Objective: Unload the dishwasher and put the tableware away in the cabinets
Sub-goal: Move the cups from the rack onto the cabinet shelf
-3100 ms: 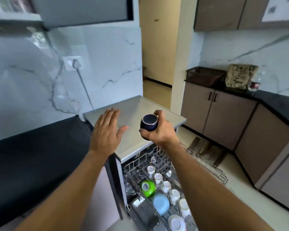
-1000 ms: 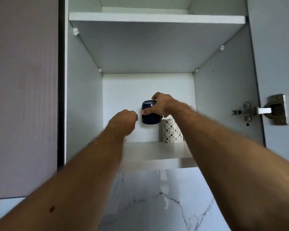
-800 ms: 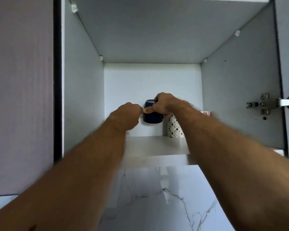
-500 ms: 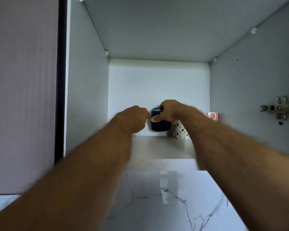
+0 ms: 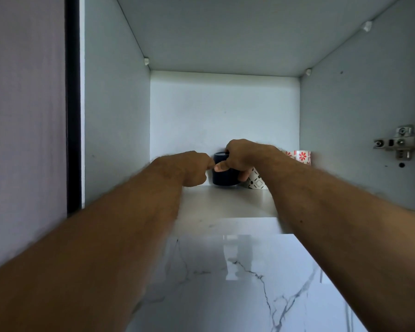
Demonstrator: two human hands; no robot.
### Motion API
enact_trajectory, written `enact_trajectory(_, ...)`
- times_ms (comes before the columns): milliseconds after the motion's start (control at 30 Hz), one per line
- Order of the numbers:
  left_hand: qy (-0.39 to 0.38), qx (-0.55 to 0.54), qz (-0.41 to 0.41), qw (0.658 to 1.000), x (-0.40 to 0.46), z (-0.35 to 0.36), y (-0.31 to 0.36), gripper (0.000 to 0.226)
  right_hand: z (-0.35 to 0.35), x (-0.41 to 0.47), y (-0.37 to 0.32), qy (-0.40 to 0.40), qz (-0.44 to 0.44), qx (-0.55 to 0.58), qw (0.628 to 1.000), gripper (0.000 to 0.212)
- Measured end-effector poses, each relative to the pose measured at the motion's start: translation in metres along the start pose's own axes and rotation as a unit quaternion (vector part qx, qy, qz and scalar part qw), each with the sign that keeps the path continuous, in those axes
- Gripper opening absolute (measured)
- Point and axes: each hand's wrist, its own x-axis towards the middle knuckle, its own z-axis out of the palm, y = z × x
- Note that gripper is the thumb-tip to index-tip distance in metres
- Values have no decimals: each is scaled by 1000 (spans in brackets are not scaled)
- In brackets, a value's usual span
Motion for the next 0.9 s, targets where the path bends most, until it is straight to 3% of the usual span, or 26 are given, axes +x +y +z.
enact_trajectory(167, -20, -1, 6, 1000, -4, 1, 4, 55, 5, -2, 3, -30, 3, 7, 1000, 51)
enact_trajectory(500, -38, 2, 6, 999, -5, 0, 5, 54, 6, -5, 0, -51, 0, 79, 996, 42)
enact_trajectory(900, -49, 8, 4, 999, 0, 3, 7, 59, 2, -11, 0, 12, -5, 45, 999, 49)
